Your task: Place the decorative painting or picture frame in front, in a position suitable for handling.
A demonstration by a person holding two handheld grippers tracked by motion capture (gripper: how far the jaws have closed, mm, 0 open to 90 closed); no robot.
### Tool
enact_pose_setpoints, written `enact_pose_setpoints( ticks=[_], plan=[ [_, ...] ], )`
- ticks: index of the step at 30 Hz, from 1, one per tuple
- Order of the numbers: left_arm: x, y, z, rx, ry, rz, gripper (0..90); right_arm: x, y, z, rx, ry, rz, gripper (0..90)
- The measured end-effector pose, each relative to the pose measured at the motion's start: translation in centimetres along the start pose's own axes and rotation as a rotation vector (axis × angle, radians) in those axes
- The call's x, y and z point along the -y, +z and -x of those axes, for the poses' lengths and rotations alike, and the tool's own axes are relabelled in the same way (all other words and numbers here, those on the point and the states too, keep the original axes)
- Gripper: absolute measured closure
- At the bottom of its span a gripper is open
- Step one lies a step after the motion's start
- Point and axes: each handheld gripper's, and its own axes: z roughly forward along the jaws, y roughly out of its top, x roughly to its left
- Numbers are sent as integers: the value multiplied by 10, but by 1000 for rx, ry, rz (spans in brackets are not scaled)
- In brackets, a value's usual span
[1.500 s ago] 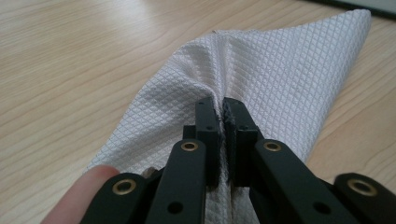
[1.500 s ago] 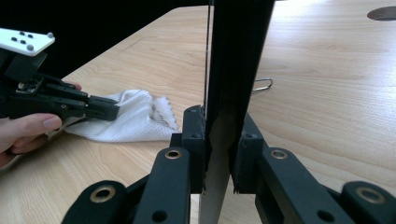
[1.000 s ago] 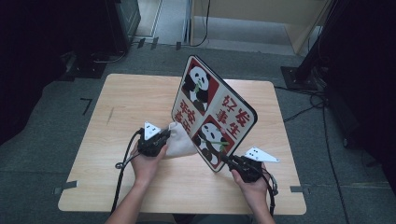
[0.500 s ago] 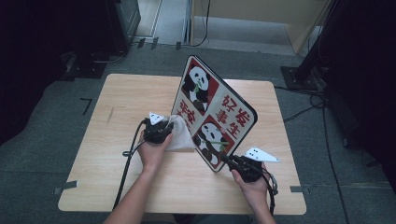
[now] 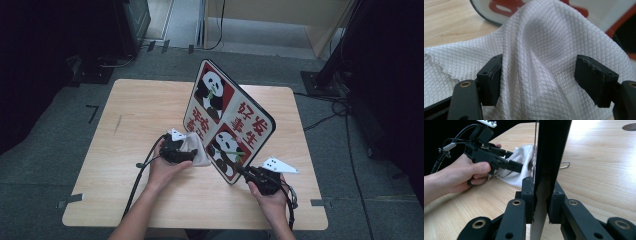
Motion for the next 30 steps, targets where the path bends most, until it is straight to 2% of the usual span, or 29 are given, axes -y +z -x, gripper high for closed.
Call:
enact_pose_setpoints(
  ticks=[2,5,9,11,14,17,20,24,27,30],
  plan=[
    [0,0,2,-36,45,-16,294,0,0,0,0,-1,-1,792],
    [1,-2,2,-43,42,-18,352,0,0,0,0,-3,-1,792],
    [2,-7,0,-73,20,-19,576,0,0,0,1,-2,0,791],
    [4,-8,-1,-96,17,5,716,0,0,0,0,-1,1,791],
    [4,-8,-4,-112,9,6,839,1,0,0,0,0,1,791],
    [2,-6,-8,-133,-47,16,858,1,0,0,0,-4,3,791],
    [-3,-8,-18,-131,-152,72,860,1,0,0,0,-4,3,791],
    [-18,-5,-30,-136,-277,132,858,1,0,0,-1,-5,2,791],
    [-27,2,-34,-147,-318,140,857,0,0,0,-2,-10,2,791],
    [-33,11,-34,-168,-326,141,855,0,0,1,-2,-16,0,791]
  ],
)
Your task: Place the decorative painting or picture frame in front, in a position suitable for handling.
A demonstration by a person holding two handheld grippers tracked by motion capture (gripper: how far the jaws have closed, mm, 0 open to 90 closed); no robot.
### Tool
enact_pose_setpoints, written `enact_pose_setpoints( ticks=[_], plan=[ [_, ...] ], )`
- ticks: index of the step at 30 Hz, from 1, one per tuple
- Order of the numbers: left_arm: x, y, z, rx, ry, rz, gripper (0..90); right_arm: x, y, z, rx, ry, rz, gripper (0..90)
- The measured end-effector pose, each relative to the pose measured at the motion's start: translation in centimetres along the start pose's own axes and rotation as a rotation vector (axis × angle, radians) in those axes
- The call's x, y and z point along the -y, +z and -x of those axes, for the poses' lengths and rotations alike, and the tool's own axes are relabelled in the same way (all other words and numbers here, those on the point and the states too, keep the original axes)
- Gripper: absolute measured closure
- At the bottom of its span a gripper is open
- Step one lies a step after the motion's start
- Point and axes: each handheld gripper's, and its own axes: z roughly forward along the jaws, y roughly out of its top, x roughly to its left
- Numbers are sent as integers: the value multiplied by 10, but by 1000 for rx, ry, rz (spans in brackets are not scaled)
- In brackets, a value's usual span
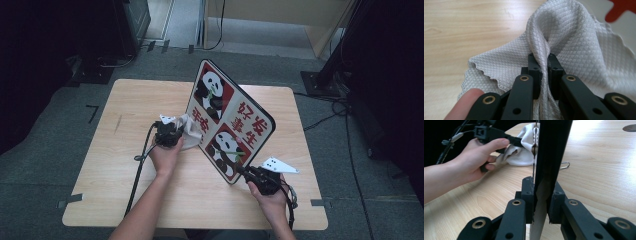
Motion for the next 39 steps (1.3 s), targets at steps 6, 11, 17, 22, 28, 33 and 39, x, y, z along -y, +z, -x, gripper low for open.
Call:
enact_pose_setpoints(
  ticks=[6,11,17,22,28,33,39],
  plan=[
    [-14,3,2,80,-72,13,856,0,0,-1,-1,-1,-3,791],
    [-34,-7,12,117,-49,51,854,0,0,-1,0,-4,-4,791],
    [-60,-19,20,143,-28,110,851,-1,0,-1,2,-6,-6,791],
    [-82,-29,27,160,0,148,850,-1,0,-1,2,-7,-7,790],
    [-104,-43,39,175,44,216,849,-1,0,-1,0,-4,-8,790],
    [-120,-52,49,200,59,261,849,-1,0,0,-1,-5,-7,790],
    [-139,-63,60,209,76,347,853,-1,1,-1,2,-7,-9,789]
  ],
)
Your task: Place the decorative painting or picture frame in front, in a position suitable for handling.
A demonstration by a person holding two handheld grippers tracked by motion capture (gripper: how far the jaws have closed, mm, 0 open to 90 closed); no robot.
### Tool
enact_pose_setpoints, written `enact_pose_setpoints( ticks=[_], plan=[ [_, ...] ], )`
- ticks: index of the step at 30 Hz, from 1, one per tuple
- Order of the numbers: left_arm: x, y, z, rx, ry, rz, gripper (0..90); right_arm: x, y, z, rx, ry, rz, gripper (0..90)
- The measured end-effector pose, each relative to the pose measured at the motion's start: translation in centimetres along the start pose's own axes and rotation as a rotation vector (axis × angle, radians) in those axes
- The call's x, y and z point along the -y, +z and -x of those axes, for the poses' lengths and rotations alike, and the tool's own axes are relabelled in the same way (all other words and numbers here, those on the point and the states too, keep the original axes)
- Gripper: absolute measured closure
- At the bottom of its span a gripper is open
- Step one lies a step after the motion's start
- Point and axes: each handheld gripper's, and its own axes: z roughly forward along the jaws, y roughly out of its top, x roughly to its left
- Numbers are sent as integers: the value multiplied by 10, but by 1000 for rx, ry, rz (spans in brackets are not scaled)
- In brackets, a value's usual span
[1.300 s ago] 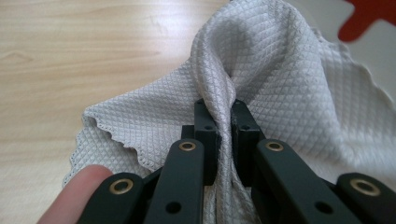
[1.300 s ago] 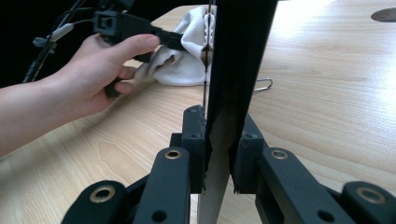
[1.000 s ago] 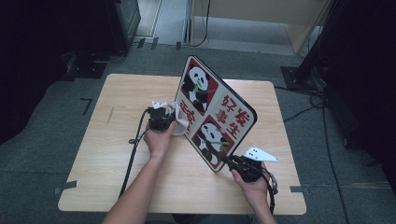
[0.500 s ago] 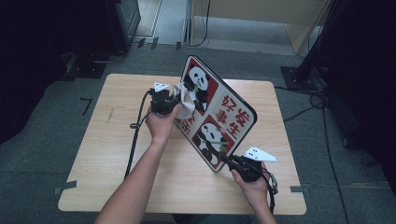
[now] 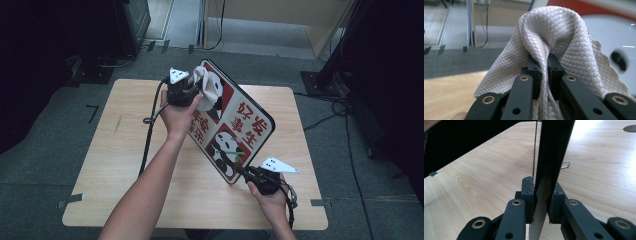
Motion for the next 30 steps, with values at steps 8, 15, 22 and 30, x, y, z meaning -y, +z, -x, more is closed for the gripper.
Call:
enact_pose_setpoints(
  ticks=[8,15,22,30],
  plan=[
    [-26,4,6,4,20,46,851,0,0,0,-3,1,-1,789],
    [-14,7,1,6,57,47,848,0,0,0,-1,0,-2,787],
    [8,7,-6,-15,34,18,840,0,1,0,4,-12,-2,787],
    [1,4,-6,-15,32,23,842,0,1,-2,8,-16,-2,788]
  ],
)
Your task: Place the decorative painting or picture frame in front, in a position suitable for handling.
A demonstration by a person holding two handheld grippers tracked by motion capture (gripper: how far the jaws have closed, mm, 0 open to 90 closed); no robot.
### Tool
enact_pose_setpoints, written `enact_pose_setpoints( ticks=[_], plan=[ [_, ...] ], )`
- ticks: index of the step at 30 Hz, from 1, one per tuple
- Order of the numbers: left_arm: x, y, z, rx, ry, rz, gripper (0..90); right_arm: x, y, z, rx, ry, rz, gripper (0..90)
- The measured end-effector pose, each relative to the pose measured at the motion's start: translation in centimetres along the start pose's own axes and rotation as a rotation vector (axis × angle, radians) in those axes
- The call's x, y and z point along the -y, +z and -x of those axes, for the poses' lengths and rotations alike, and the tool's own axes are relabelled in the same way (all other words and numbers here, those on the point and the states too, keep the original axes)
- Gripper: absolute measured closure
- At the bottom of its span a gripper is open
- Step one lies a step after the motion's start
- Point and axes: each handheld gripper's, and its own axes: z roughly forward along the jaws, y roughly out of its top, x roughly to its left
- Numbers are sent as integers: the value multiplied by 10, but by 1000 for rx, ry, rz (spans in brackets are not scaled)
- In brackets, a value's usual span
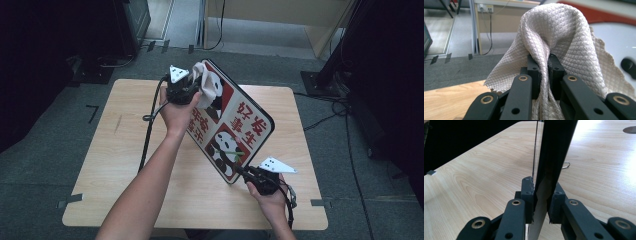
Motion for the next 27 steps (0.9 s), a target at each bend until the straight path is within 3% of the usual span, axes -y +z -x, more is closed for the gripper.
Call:
enact_pose_setpoints(
  ticks=[8,11,13,20,27],
  plan=[
    [-23,-9,19,68,30,41,834,0,0,0,-5,0,0,788],
    [-23,-10,23,65,71,36,830,0,0,1,-5,1,2,788],
    [-18,-7,20,73,68,20,826,0,0,1,-5,2,2,788],
    [20,-7,9,63,21,-22,818,0,0,1,-4,-2,-2,786],
    [83,-13,5,46,-11,-56,811,0,1,1,-3,-3,-3,786]
  ],
)
